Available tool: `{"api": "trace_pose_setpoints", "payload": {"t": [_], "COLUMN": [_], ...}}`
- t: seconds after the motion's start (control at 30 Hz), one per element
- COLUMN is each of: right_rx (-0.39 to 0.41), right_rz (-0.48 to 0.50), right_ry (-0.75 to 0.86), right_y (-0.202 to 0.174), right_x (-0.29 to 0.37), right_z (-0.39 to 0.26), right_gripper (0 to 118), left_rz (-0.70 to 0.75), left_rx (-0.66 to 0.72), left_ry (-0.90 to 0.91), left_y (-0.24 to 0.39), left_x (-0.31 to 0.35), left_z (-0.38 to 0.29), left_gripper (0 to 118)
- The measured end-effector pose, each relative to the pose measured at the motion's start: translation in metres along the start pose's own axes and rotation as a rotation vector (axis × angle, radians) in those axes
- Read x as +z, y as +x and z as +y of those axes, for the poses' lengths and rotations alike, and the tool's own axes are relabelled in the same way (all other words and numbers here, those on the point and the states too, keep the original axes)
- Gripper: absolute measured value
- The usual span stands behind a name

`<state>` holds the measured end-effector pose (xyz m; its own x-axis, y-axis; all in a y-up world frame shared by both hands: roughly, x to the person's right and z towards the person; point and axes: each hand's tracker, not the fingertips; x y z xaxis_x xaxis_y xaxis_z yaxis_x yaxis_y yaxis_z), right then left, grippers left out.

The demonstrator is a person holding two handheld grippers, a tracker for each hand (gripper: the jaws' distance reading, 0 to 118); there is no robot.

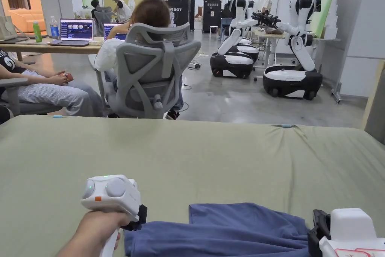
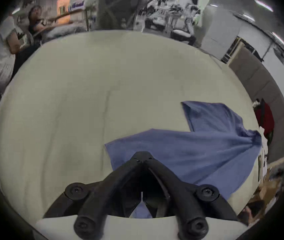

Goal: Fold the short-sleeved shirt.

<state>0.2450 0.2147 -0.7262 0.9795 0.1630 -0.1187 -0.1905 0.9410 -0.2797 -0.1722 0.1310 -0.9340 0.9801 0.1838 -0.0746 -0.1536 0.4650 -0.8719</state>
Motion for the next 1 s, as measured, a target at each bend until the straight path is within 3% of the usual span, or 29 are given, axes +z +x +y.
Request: {"api": "trace_pose_setpoints", "payload": {"t": [0.07,0.1,0.2,0.3,0.43,0.47,0.5,0.53,0.63,0.73,0.83,1.0], "right_rx": [-0.001,-0.003,-0.001,-0.010,-0.015,-0.015,-0.017,-0.020,-0.037,-0.048,-0.121,-0.140], "right_rz": [-0.014,-0.019,-0.032,-0.040,-0.046,-0.050,-0.049,-0.046,-0.049,-0.049,-0.067,-0.055], "right_ry": [-0.015,-0.022,-0.038,-0.043,-0.043,-0.046,-0.052,-0.060,-0.095,-0.129,-0.269,-0.519], "right_y": [0.006,0.008,0.015,0.021,0.025,0.026,0.027,0.027,0.029,0.042,0.077,0.138], "right_x": [-0.007,-0.010,-0.017,-0.021,-0.021,-0.022,-0.023,-0.025,-0.028,-0.033,-0.060,-0.134], "right_z": [-0.005,-0.007,-0.012,-0.013,-0.015,-0.016,-0.016,-0.016,-0.016,-0.016,-0.013,-0.017], "right_gripper": [0,0,0,0,0,0,0,0,0,0,0,0], "left_rz": [0.010,0.020,0.049,0.084,0.136,0.139,0.143,0.141,0.095,0.058,-0.016,-0.012], "left_rx": [0.016,0.030,0.043,0.044,-0.038,-0.054,-0.094,-0.126,-0.038,-0.054,-0.039,-0.068], "left_ry": [0.011,0.011,-0.014,-0.109,-0.107,-0.109,-0.120,-0.138,-0.076,0.049,0.170,0.223], "left_y": [-0.003,-0.004,-0.004,-0.003,0.007,0.009,0.013,0.014,0.005,0.009,0.014,0.024], "left_x": [-0.012,-0.019,-0.033,-0.057,-0.067,-0.063,-0.059,-0.056,-0.038,-0.008,0.021,0.047], "left_z": [0.010,0.014,0.013,0.011,0.001,0.001,0.001,0.001,0.004,-0.002,-0.016,-0.029], "left_gripper": [76,107,115,82,69,59,40,0,0,0,0,0]}}
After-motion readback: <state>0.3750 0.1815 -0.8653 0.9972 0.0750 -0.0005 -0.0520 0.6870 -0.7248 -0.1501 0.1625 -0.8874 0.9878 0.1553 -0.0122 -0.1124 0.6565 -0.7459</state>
